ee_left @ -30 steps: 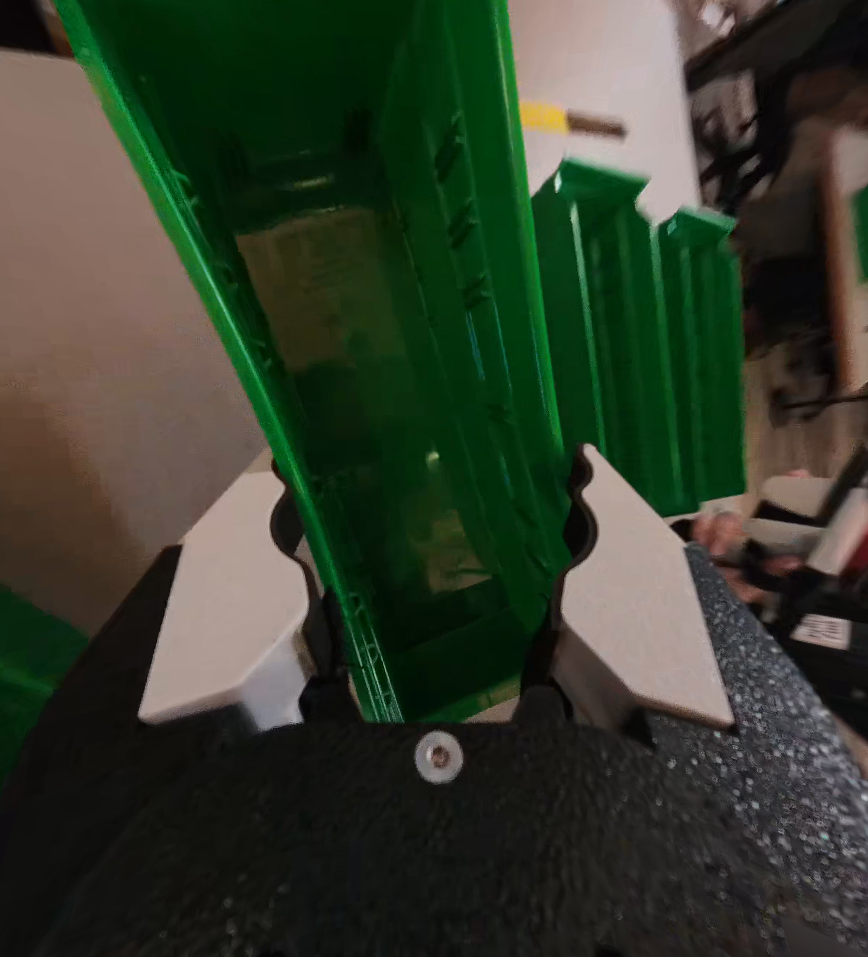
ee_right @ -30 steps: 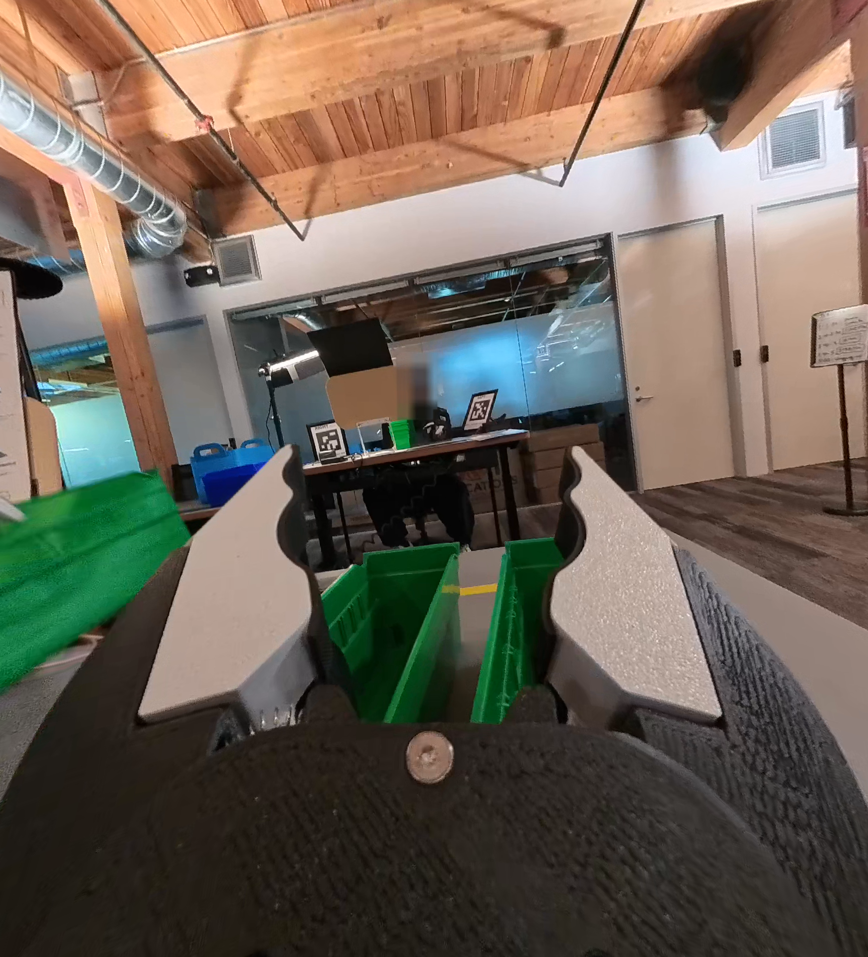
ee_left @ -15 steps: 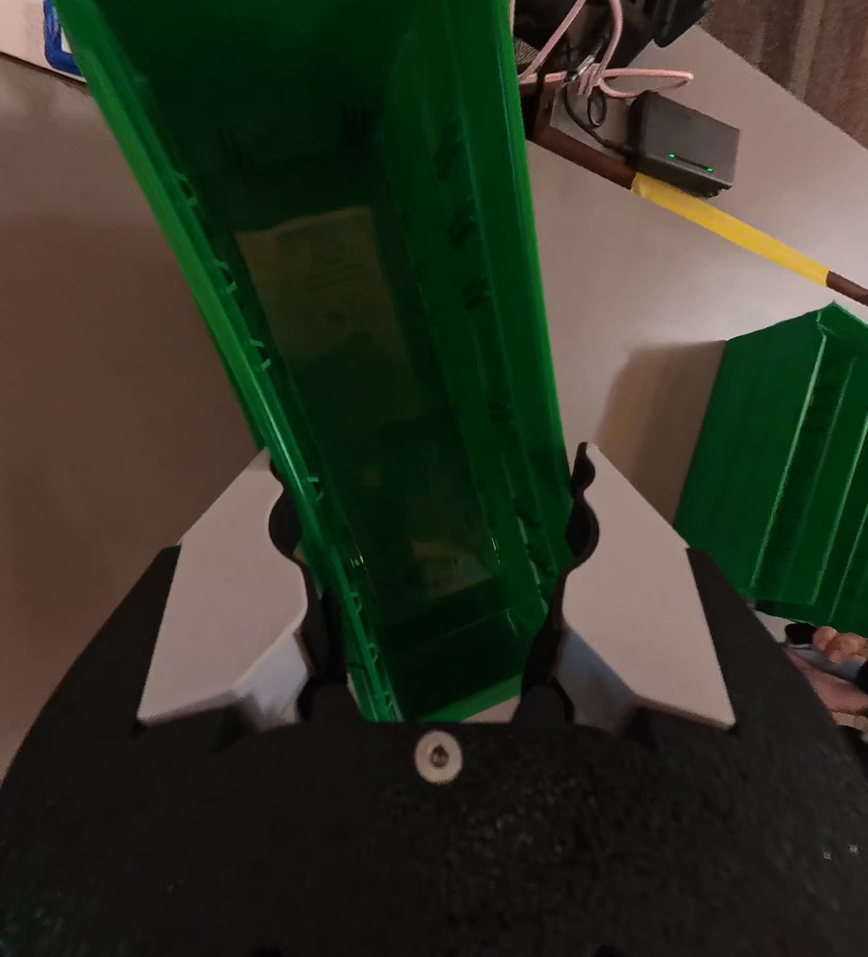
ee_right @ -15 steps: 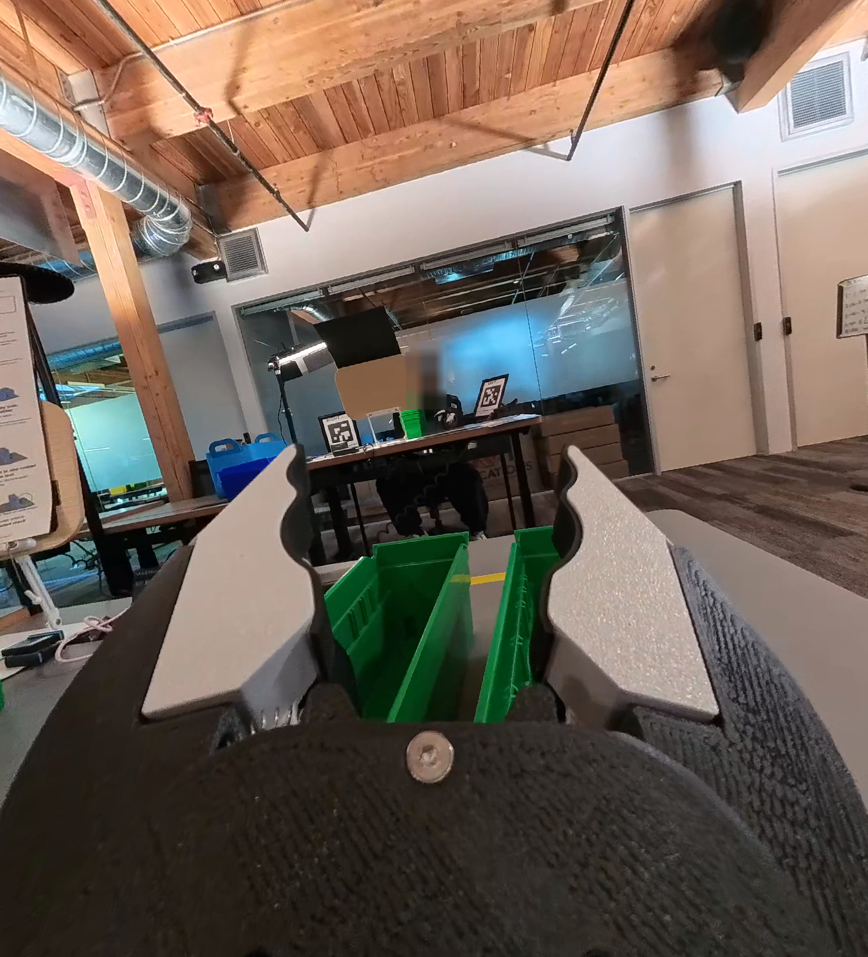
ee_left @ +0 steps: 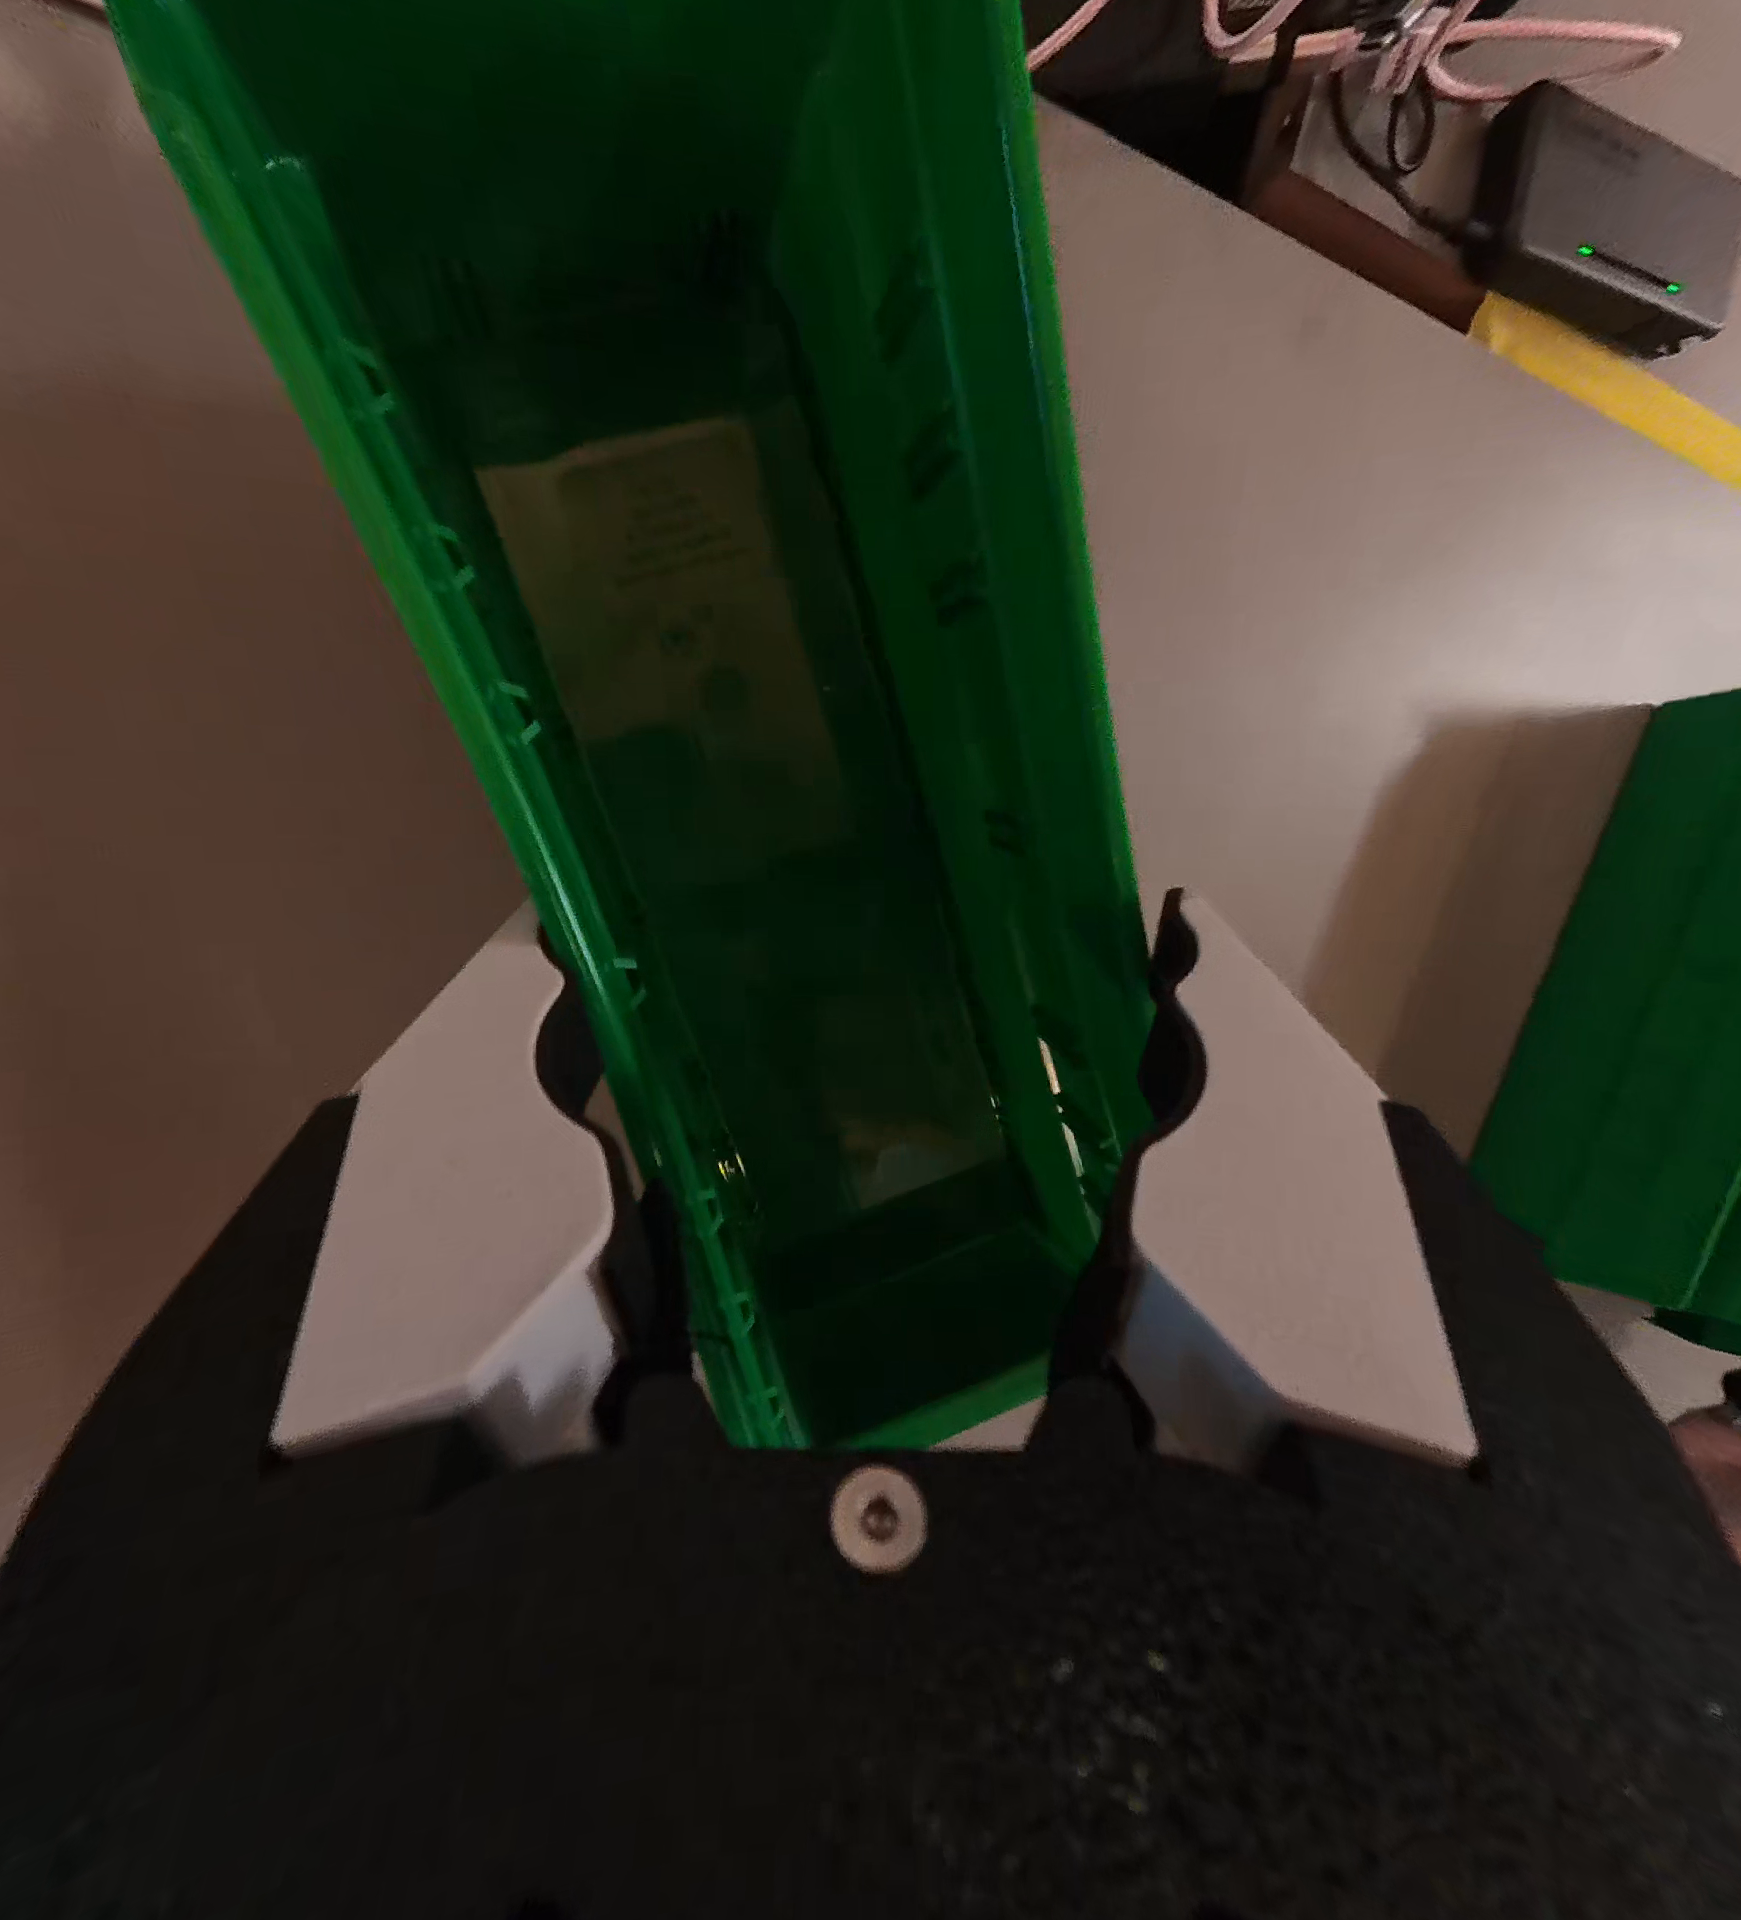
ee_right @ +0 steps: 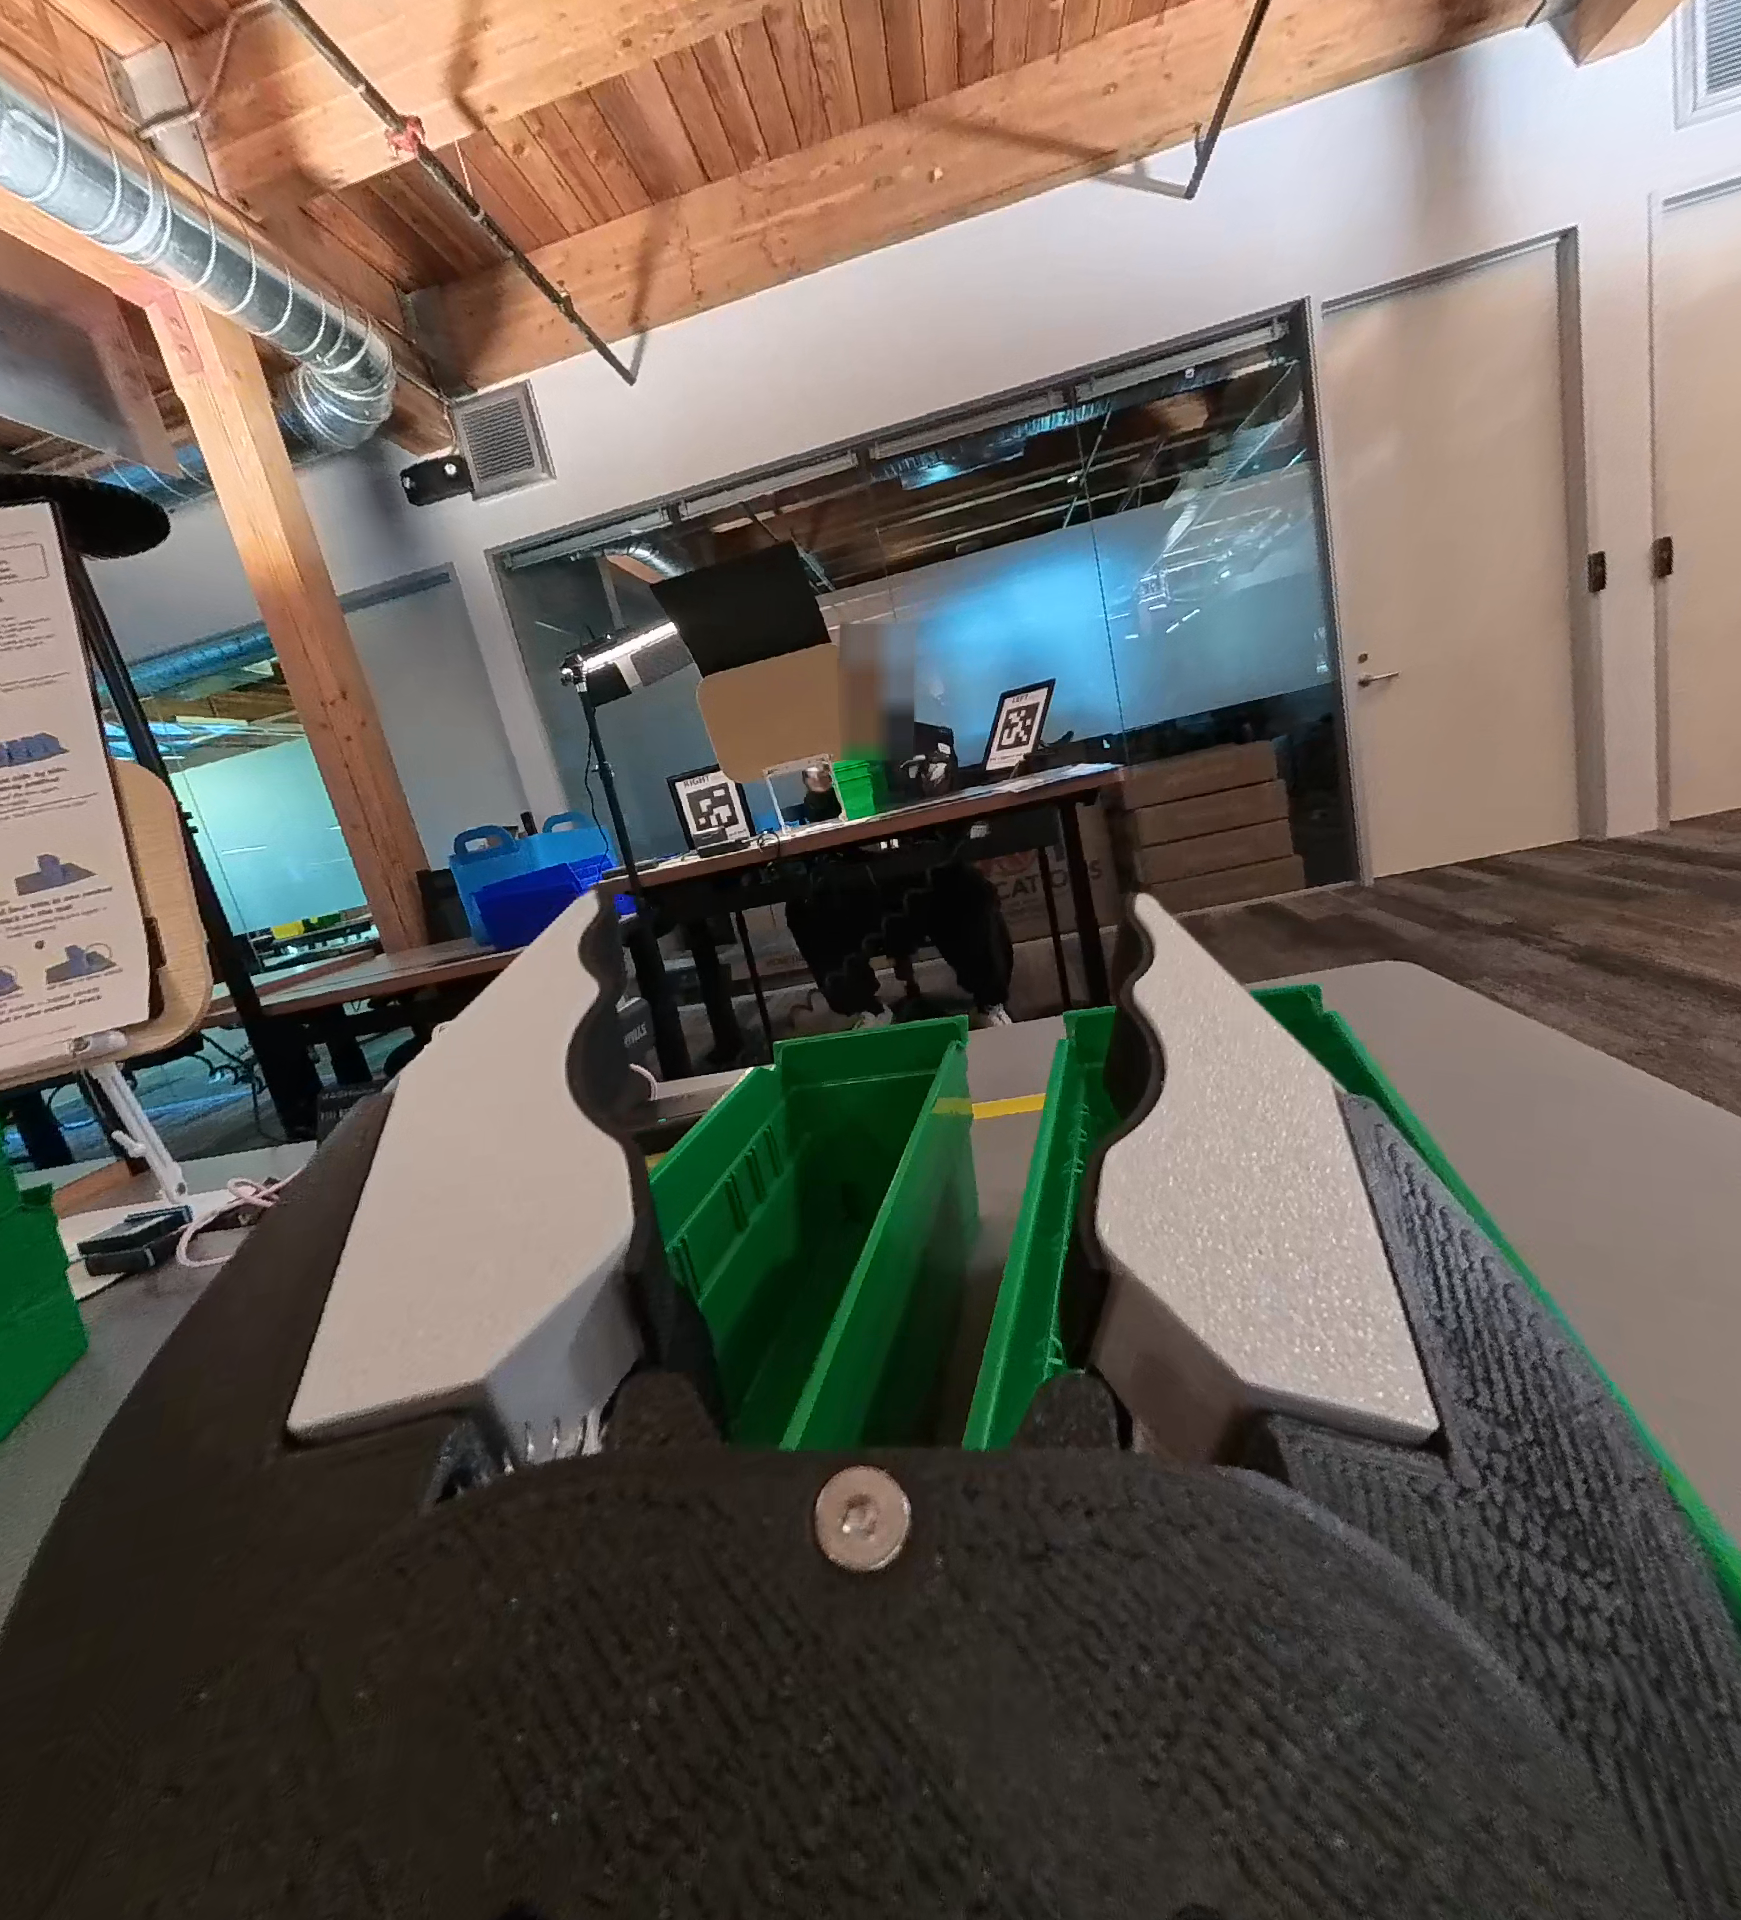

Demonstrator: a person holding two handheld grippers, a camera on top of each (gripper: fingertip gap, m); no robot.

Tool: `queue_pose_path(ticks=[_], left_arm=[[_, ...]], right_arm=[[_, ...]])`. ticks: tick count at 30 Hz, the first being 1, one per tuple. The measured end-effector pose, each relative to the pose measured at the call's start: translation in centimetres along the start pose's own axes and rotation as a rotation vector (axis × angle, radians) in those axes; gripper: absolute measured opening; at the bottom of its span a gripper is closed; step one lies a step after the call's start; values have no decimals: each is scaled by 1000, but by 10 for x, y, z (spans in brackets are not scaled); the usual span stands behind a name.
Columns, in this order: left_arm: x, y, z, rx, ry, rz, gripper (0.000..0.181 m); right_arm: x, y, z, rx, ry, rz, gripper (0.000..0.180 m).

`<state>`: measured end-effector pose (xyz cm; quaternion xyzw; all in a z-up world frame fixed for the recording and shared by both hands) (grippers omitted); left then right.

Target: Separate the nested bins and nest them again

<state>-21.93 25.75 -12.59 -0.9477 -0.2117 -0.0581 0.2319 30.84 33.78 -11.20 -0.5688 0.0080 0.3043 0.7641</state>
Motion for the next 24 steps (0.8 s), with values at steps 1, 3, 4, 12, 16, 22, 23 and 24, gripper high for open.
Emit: queue_pose_path(ticks=[1,3,4,12,16,22,23,24], left_arm=[[-1,0,3,-1,7,-4,107],[-3,1,7,-8,31,-15,108],[-5,0,7,-7,30,-23,107],[-24,8,11,-70,-69,32,106],[-29,10,15,-54,-67,30,108],[-33,16,27,-62,-78,24,112],[-33,16,28,-71,-91,37,113],[-32,16,29,-79,-101,50,113]], right_arm=[[0,0,0,-2,-2,1,92],[0,1,0,-5,-3,3,92],[0,1,0,-6,-3,6,91],[-2,5,1,-27,-6,-8,90],[-3,6,2,-37,-12,-5,90],[-3,9,3,-53,-20,8,89],[-3,9,3,-54,-21,6,89],[-4,10,3,-57,-22,3,88]])
Point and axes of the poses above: each gripper's, where its closed fingertips meet, z out along the fingers, y out of its underside, x = y × z across the jaws, the point moved 4 cm from there along -z, back along the fingers, and after that the axes turned 9 degrees about z, right-handed, at the moved point
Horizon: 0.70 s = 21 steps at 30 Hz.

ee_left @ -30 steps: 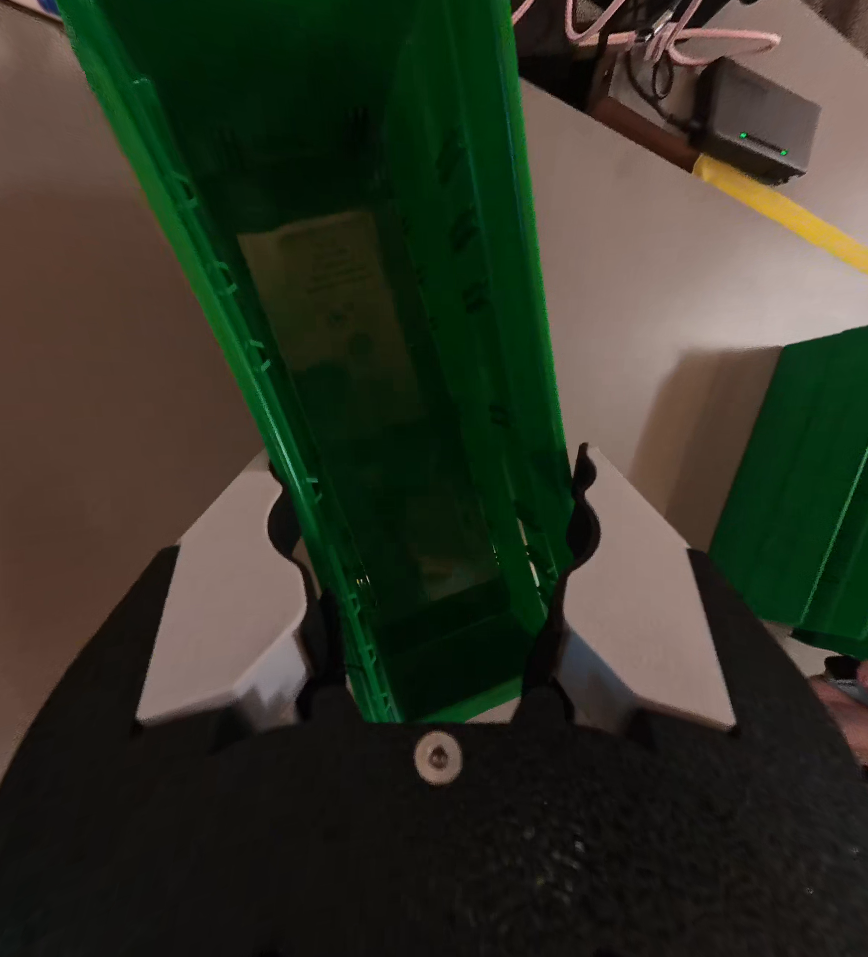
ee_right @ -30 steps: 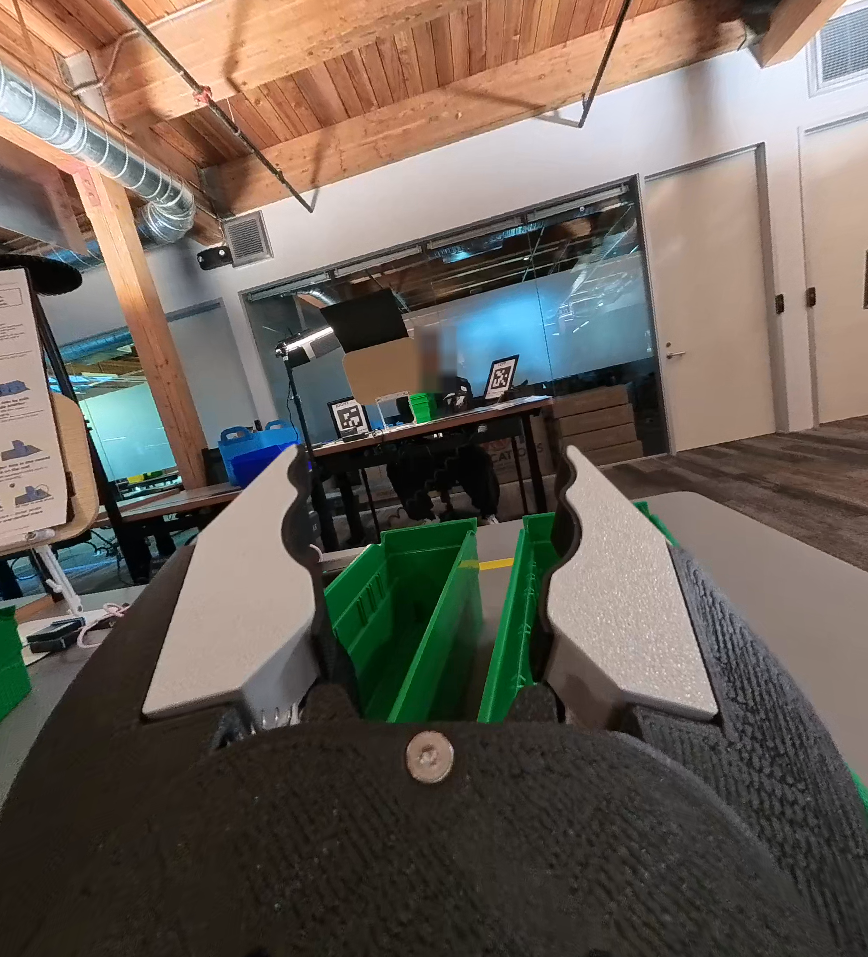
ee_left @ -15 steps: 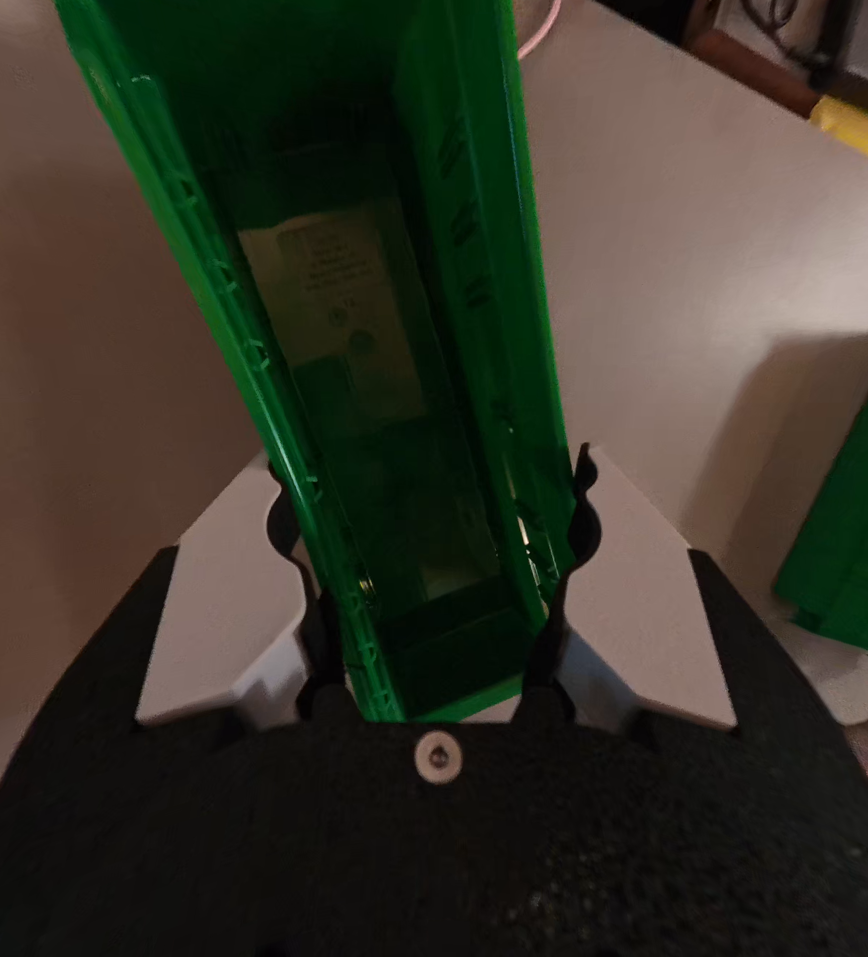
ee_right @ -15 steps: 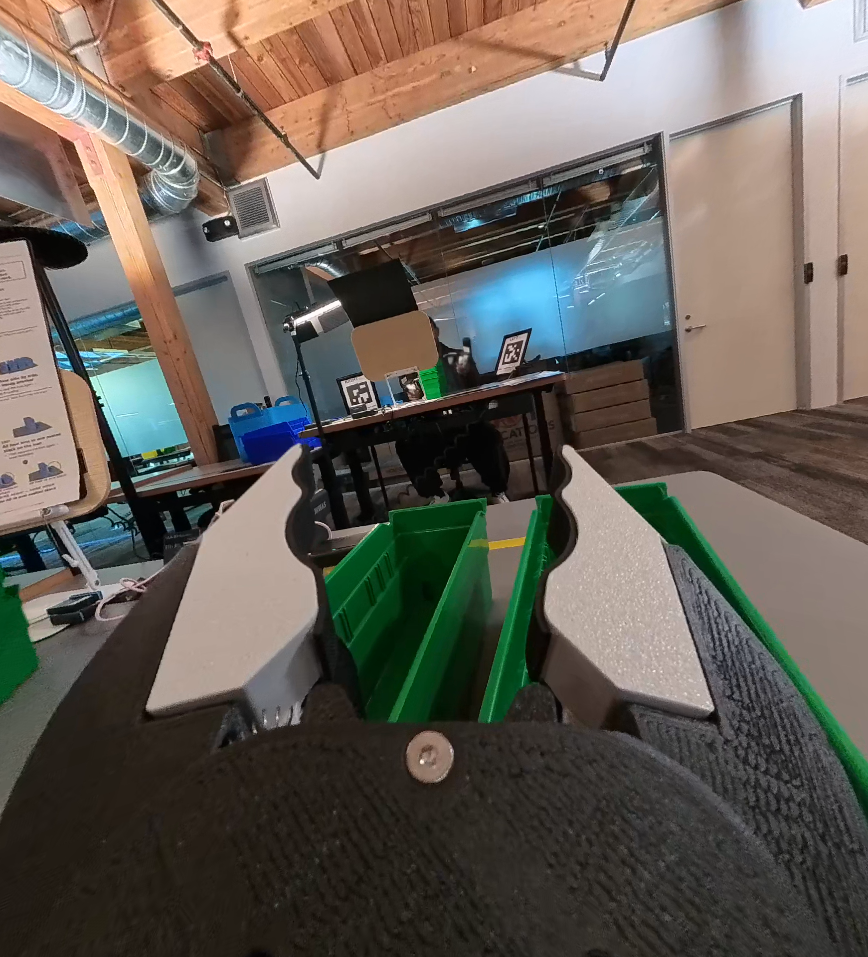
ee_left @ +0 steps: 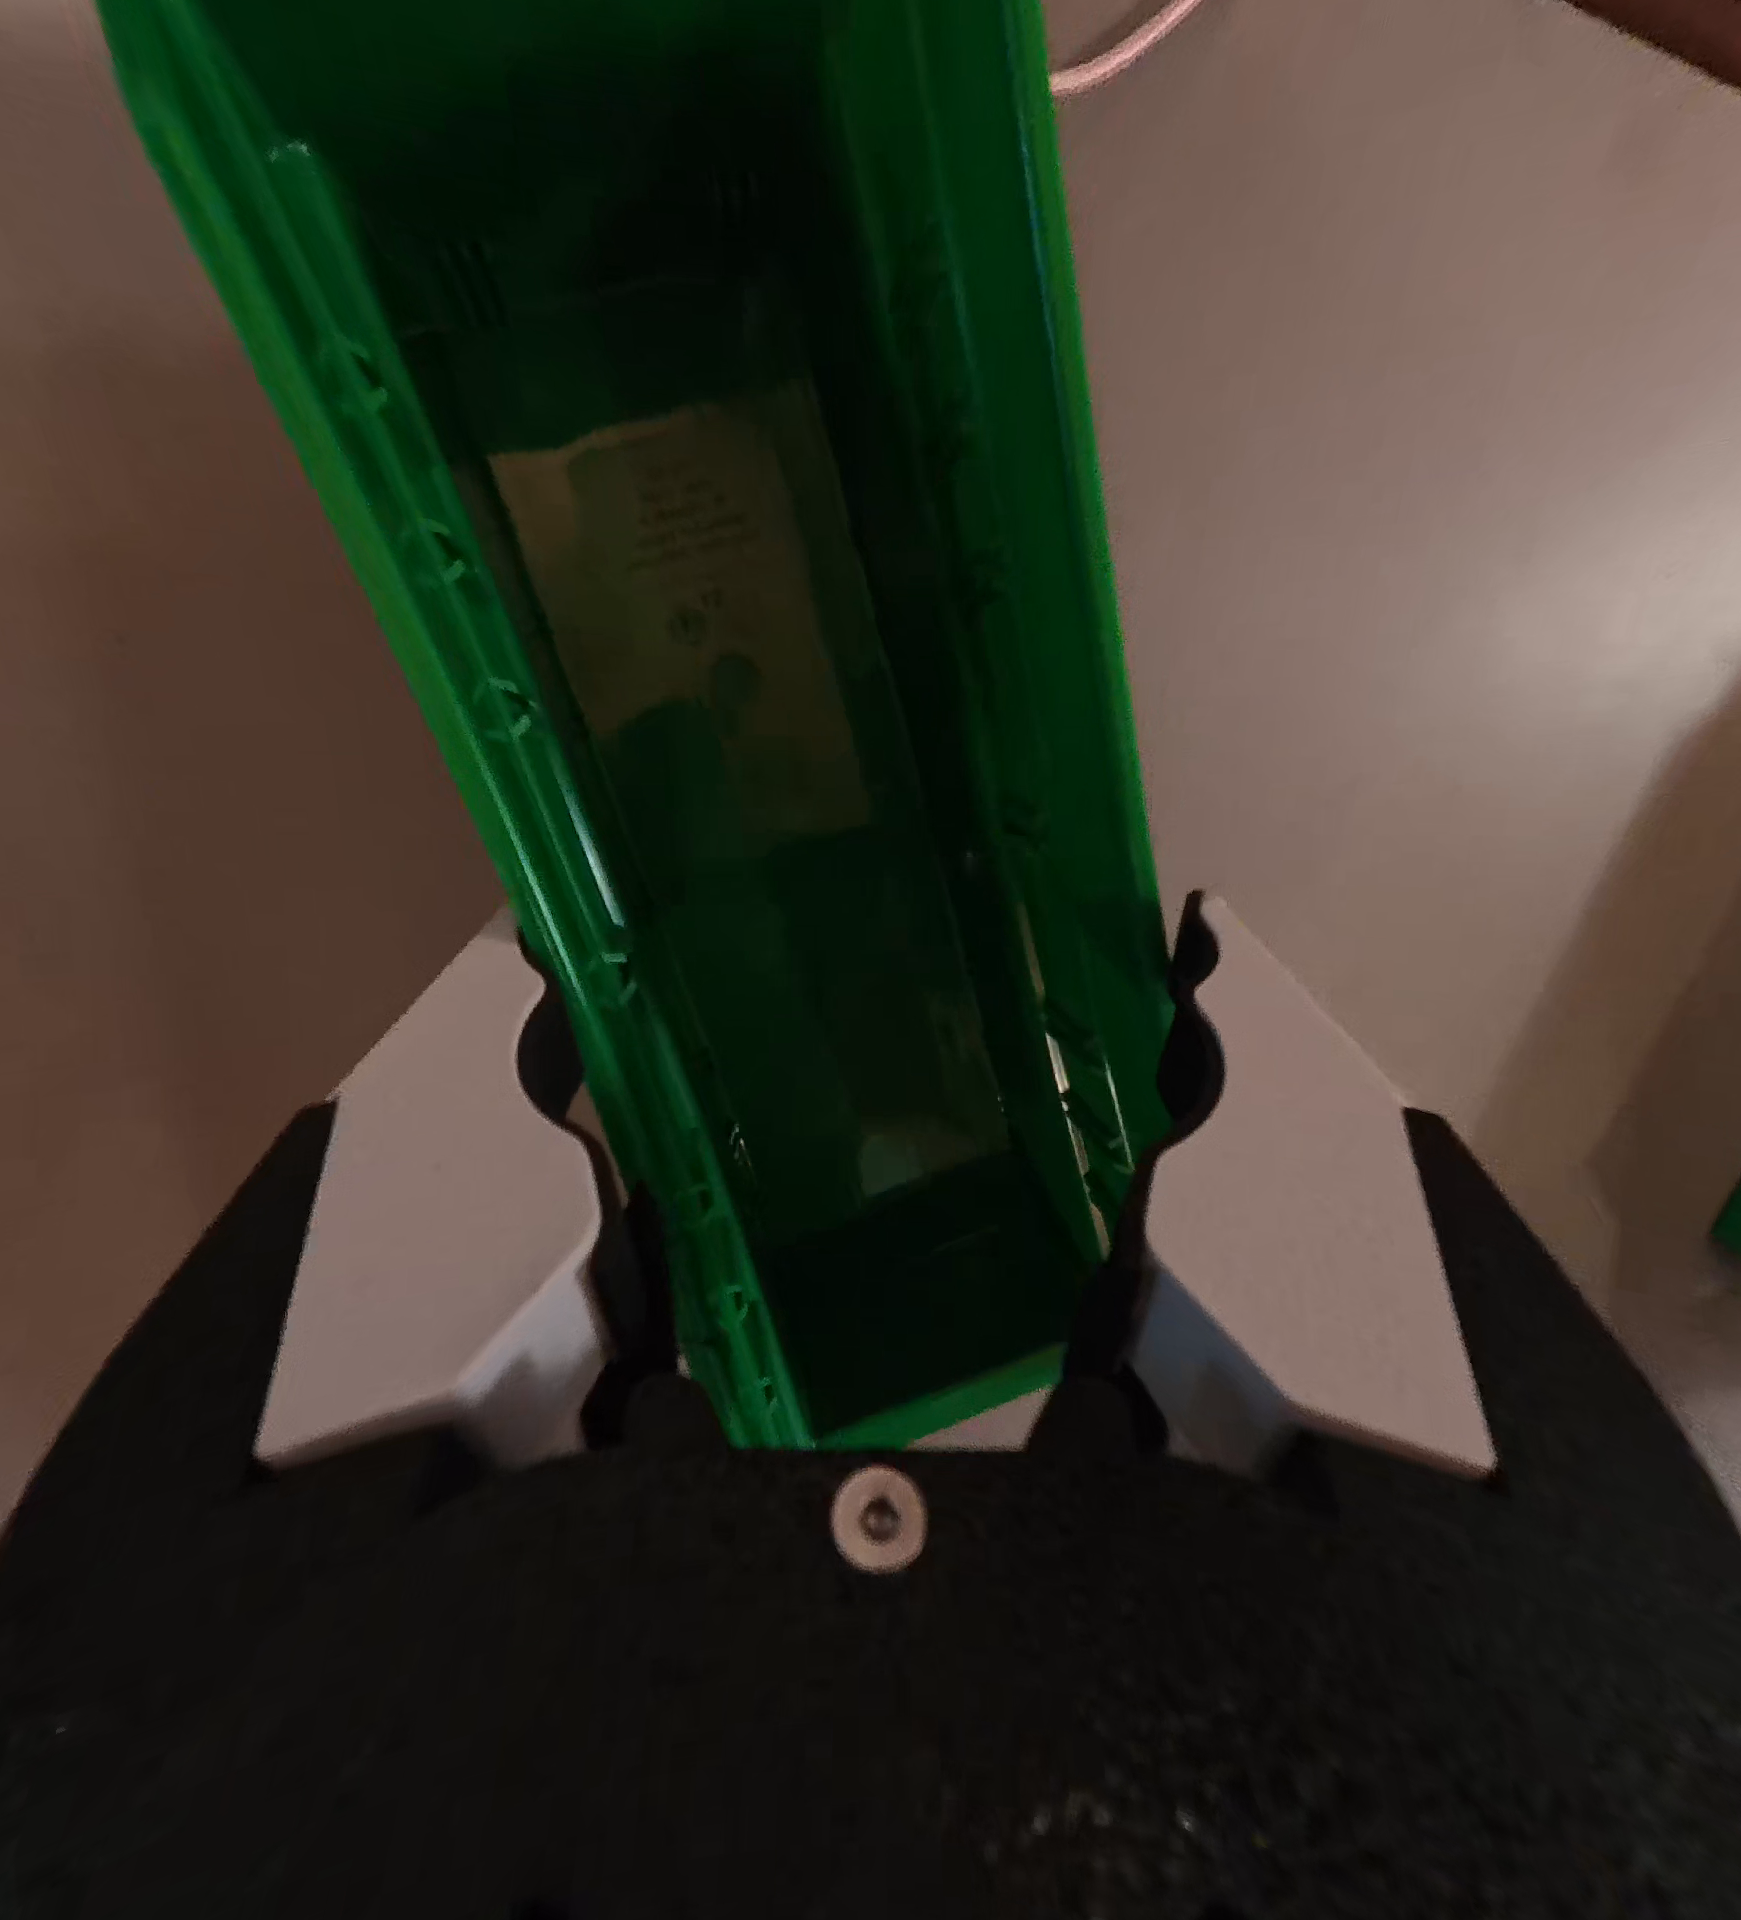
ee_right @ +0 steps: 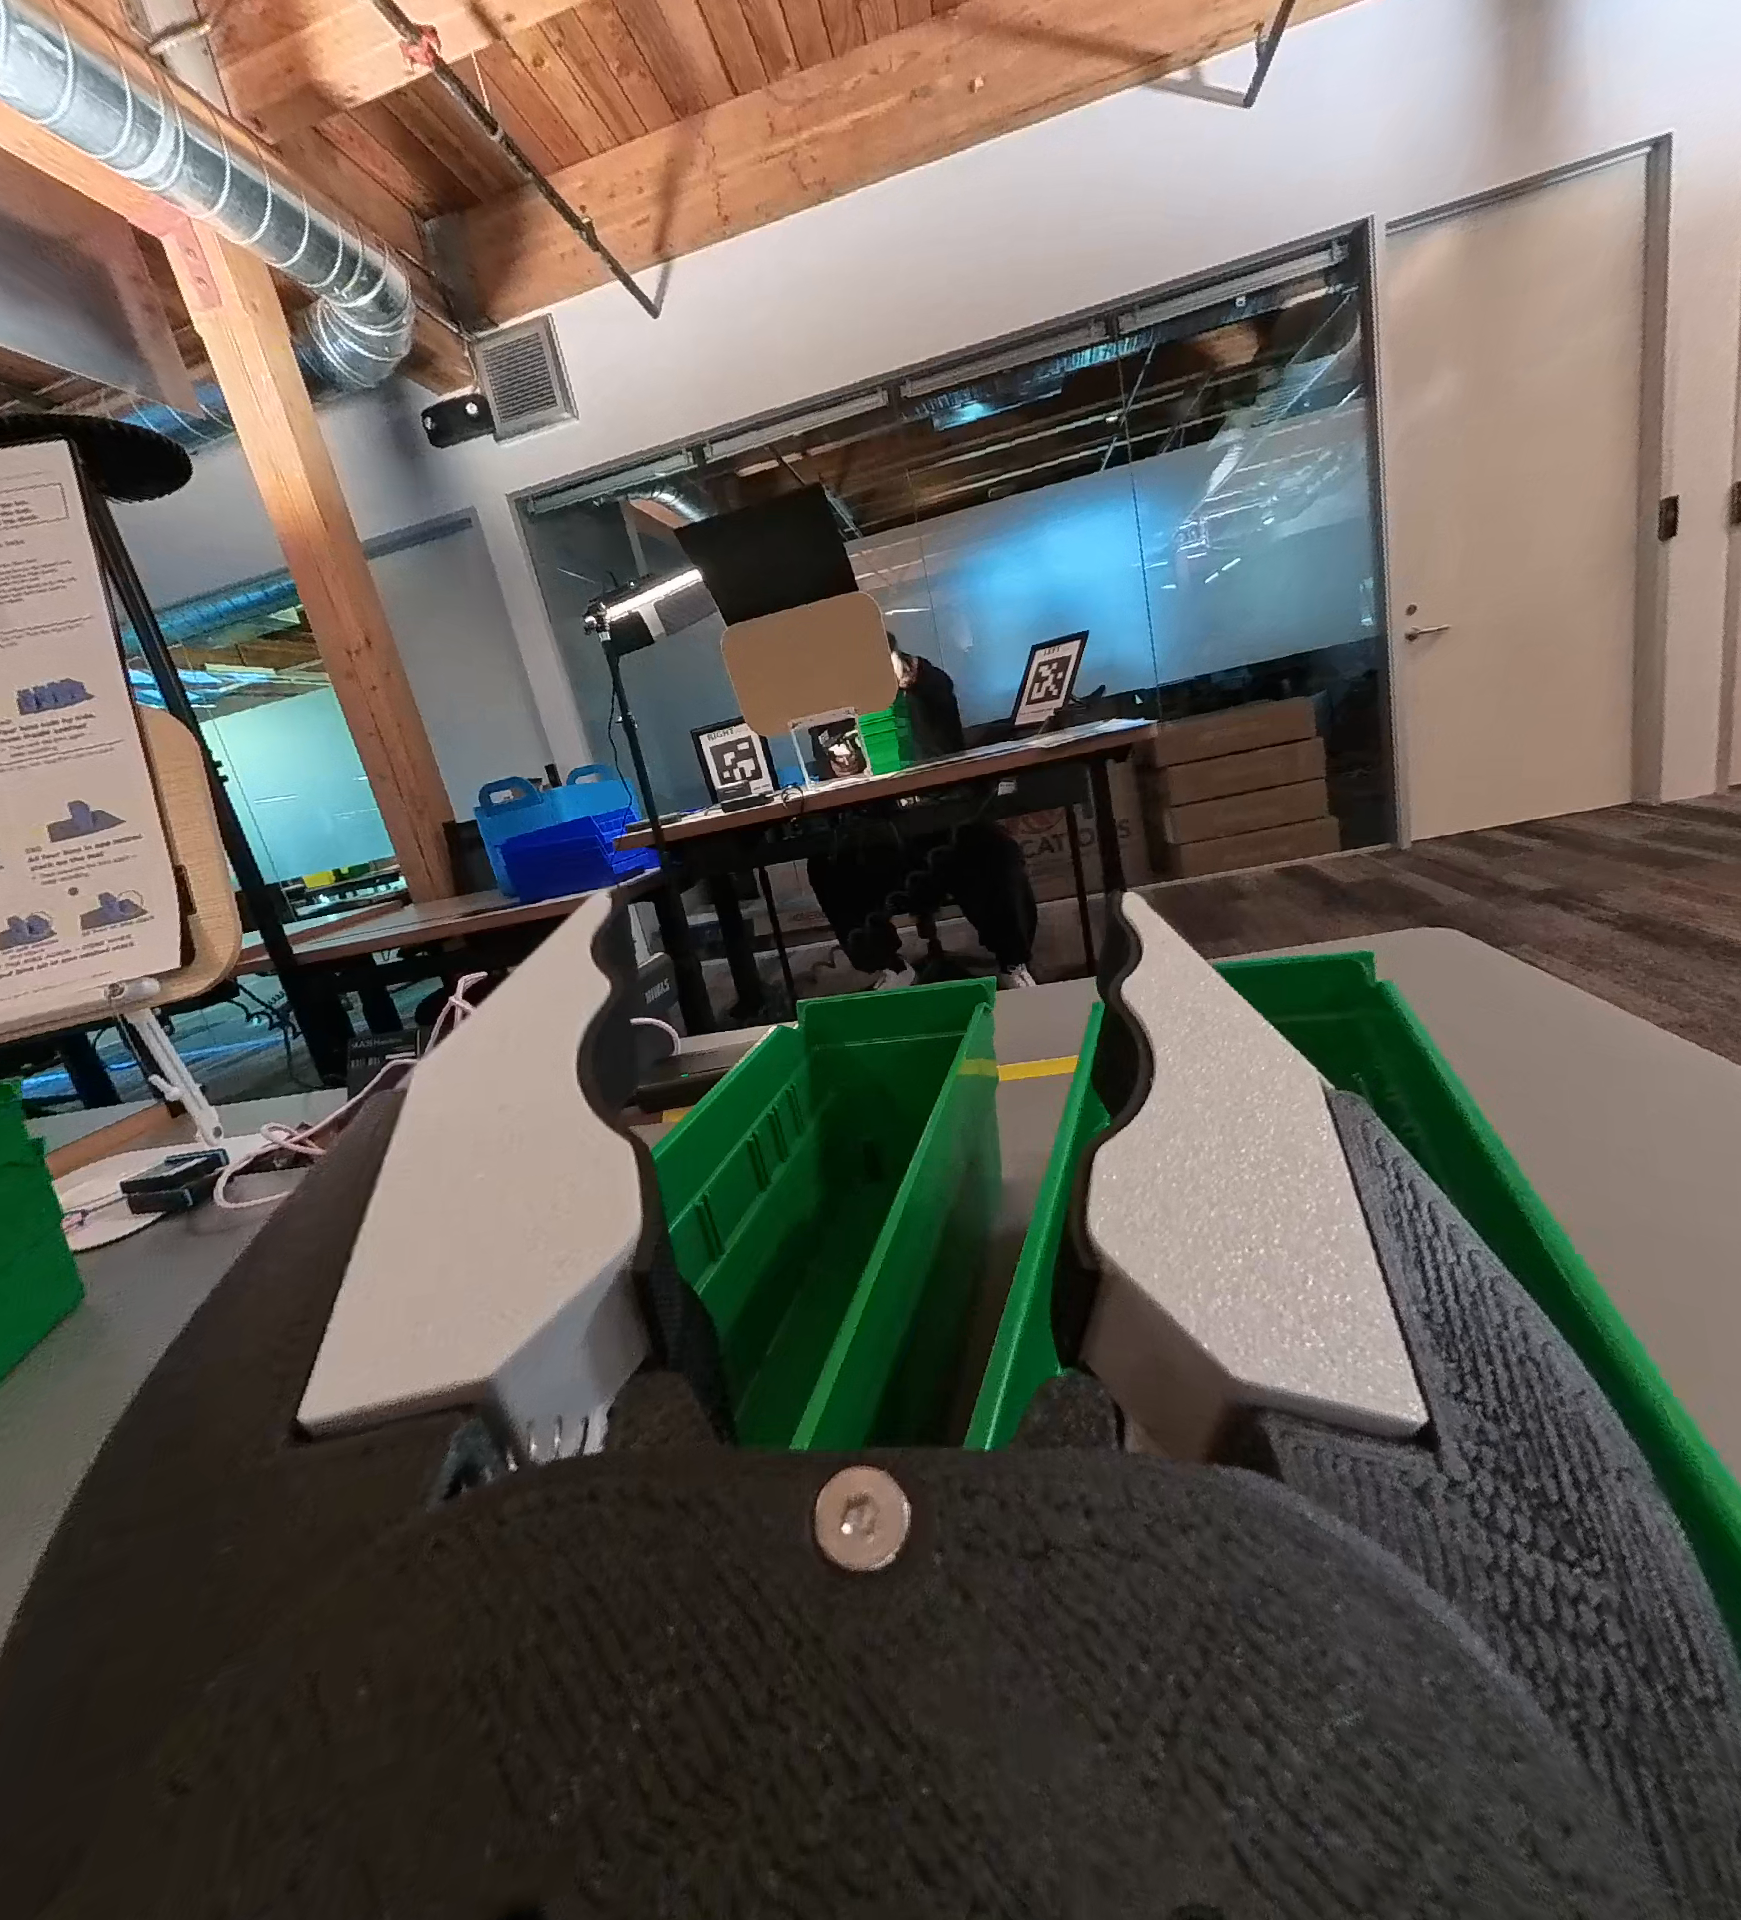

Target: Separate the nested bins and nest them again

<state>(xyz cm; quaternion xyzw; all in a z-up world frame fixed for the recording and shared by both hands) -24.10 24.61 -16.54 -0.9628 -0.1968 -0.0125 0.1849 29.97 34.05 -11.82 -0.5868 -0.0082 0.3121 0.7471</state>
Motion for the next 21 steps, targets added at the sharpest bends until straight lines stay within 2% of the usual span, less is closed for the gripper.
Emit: queue_pose_path(ticks=[4,6,9,10,13,15,17,21], left_arm=[[1,-2,2,22,-19,7,117],[0,-1,4,34,-30,8,124],[-6,-4,1,64,-81,47,150],[-3,-11,-4,98,-64,62,159],[22,-38,-39,282,8,142,159],[52,-56,-66,448,23,228,159],[104,-65,-79,558,130,296,159],[234,-48,-53,436,423,425,159]], right_arm=[[-2,2,1,-11,1,-26,88],[-3,3,1,-14,0,-32,88],[-2,3,1,-15,1,-30,88],[-2,3,1,-13,2,-31,88],[5,-2,-1,5,34,-67,88],[11,-10,-5,46,53,-81,88],[19,-19,-10,90,82,-101,88],[39,-32,-21,156,152,-146,87]])
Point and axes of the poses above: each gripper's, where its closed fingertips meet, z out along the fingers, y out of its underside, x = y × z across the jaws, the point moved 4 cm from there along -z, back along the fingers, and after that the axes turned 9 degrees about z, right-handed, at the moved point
